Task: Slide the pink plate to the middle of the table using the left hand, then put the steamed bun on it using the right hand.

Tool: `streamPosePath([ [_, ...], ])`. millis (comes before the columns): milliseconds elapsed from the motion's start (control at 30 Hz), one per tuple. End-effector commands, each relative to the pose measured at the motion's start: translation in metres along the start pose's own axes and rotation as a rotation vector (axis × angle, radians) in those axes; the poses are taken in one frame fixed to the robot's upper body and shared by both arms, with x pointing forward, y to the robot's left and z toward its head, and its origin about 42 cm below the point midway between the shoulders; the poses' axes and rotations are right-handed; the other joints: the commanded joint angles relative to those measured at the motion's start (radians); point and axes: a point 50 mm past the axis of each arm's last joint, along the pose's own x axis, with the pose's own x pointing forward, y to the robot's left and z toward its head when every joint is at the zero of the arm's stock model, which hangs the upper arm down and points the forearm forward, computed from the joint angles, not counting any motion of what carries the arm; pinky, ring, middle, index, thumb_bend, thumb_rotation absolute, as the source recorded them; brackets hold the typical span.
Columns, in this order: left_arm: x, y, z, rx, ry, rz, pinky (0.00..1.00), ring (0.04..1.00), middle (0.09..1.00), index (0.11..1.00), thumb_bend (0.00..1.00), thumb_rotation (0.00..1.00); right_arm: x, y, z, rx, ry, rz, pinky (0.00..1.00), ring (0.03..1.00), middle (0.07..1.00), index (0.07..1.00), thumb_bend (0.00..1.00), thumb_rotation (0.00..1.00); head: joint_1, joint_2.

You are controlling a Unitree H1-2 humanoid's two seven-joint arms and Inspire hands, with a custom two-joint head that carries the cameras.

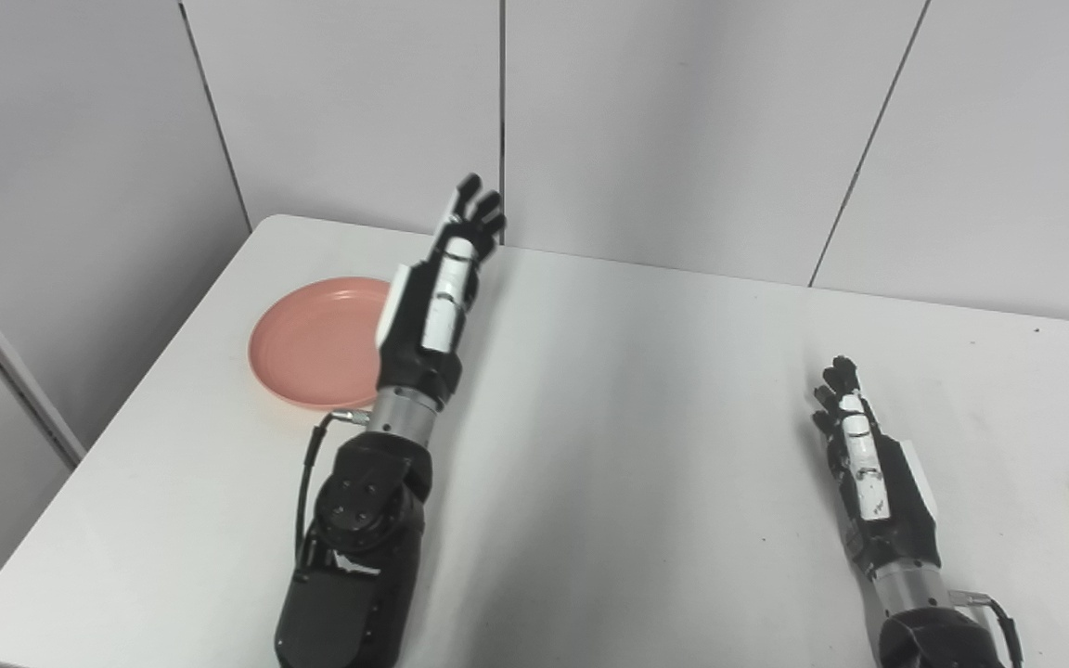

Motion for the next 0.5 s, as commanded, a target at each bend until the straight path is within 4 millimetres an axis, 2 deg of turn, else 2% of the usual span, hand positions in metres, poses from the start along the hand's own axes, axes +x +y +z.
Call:
streamPosePath([
  [0,0.013,0.005,0.024,0.001,-0.074,0.025,0.99,0.939,0.94,0.941,0.49,1.0,-0.01,-0.01,-0.013,-0.003,0.011,-0.013,1.0,0.991,1.0,1.0,0.17,1.0,0.011,-0.002],
  [267,0.015,0.036,0.039,0.004,-0.132,0.142,0.95,0.911,0.929,0.934,0.46,1.0,-0.009,-0.017,-0.015,0.005,0.004,-0.009,1.0,0.999,1.0,1.0,0.19,1.0,0.036,-0.004],
  [467,0.015,0.056,0.045,0.005,-0.162,0.205,0.97,0.931,0.948,0.953,0.46,1.0,-0.01,-0.02,-0.014,-0.011,0.01,-0.009,1.0,1.0,1.0,1.0,0.19,1.0,0.058,-0.007],
])
